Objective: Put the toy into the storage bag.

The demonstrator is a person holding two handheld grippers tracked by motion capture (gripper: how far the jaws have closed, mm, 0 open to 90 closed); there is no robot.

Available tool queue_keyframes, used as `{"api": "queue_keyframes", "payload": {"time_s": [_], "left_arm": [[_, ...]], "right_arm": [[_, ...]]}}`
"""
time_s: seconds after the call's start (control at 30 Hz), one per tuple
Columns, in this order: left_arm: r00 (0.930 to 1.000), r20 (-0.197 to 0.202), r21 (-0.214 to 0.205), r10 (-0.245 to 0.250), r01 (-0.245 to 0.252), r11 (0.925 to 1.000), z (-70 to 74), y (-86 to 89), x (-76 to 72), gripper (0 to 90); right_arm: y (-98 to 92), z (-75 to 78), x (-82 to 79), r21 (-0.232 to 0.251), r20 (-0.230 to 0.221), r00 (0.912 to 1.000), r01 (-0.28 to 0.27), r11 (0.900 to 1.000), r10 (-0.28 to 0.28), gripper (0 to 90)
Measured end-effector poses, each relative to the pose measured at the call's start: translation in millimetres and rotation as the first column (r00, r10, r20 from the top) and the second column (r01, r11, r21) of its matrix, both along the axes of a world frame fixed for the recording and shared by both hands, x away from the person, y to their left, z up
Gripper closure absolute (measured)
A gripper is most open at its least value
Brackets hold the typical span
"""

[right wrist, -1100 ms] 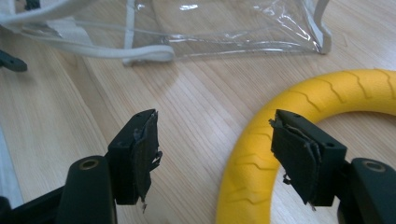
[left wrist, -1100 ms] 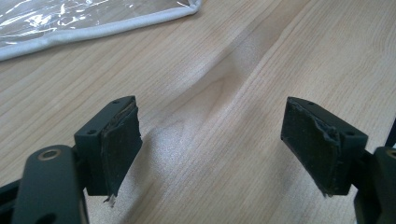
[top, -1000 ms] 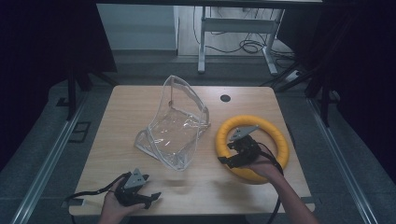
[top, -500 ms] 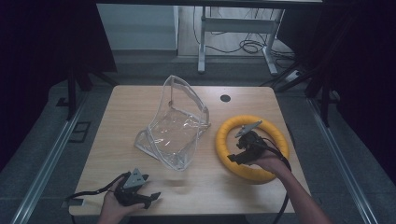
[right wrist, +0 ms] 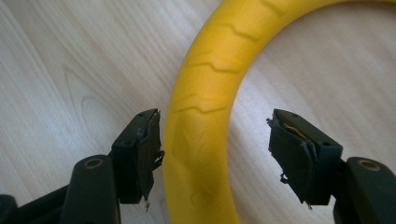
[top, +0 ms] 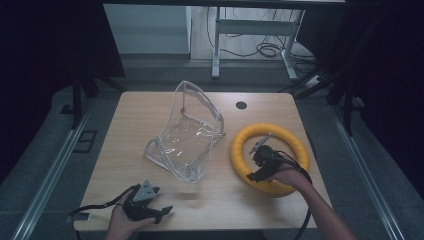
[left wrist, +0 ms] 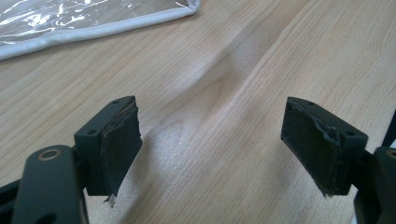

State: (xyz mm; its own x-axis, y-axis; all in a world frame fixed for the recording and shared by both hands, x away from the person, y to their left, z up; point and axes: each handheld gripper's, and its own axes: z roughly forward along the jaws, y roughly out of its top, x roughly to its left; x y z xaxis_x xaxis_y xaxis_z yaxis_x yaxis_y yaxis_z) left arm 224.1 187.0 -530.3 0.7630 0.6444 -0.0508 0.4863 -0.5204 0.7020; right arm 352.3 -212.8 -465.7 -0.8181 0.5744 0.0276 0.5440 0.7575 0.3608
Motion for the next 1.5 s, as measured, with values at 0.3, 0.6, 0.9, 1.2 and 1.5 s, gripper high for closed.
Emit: {"api": "queue_keyframes", "payload": {"time_s": [0.3,0.6,0.9,1.2,1.5], "left_arm": [[1.0000,-0.002,-0.001,0.002,-0.002,1.0000,-0.4,-0.2,0.1,19.8],[1.0000,-0.003,-0.003,0.002,-0.002,1.0000,0.0,-0.2,0.0,19.8],[1.0000,-0.004,0.003,-0.001,0.001,1.0000,-1.1,-0.6,0.3,19.8],[1.0000,0.001,0.004,0.000,0.000,1.0000,-0.2,0.0,0.1,19.8],[0.9999,0.009,-0.002,0.004,-0.004,1.0000,0.4,0.5,0.3,19.8]], "right_arm": [[3.1,-11.2,-1.4,-0.102,-0.040,0.9981,-0.050,0.9935,0.046,34.6],[8.8,-23.7,-2.0,-0.160,-0.077,0.9942,-0.086,0.9834,0.074,35.1],[19.1,-32.6,2.6,-0.203,-0.122,0.9870,-0.128,0.9708,0.105,45.6],[22.8,-32.7,6.5,-0.225,-0.166,0.9808,-0.138,0.9644,0.102,49.7],[2.3,-4.3,12.7,-0.051,-0.158,0.9840,-0.091,0.9945,0.082,50.6]]}}
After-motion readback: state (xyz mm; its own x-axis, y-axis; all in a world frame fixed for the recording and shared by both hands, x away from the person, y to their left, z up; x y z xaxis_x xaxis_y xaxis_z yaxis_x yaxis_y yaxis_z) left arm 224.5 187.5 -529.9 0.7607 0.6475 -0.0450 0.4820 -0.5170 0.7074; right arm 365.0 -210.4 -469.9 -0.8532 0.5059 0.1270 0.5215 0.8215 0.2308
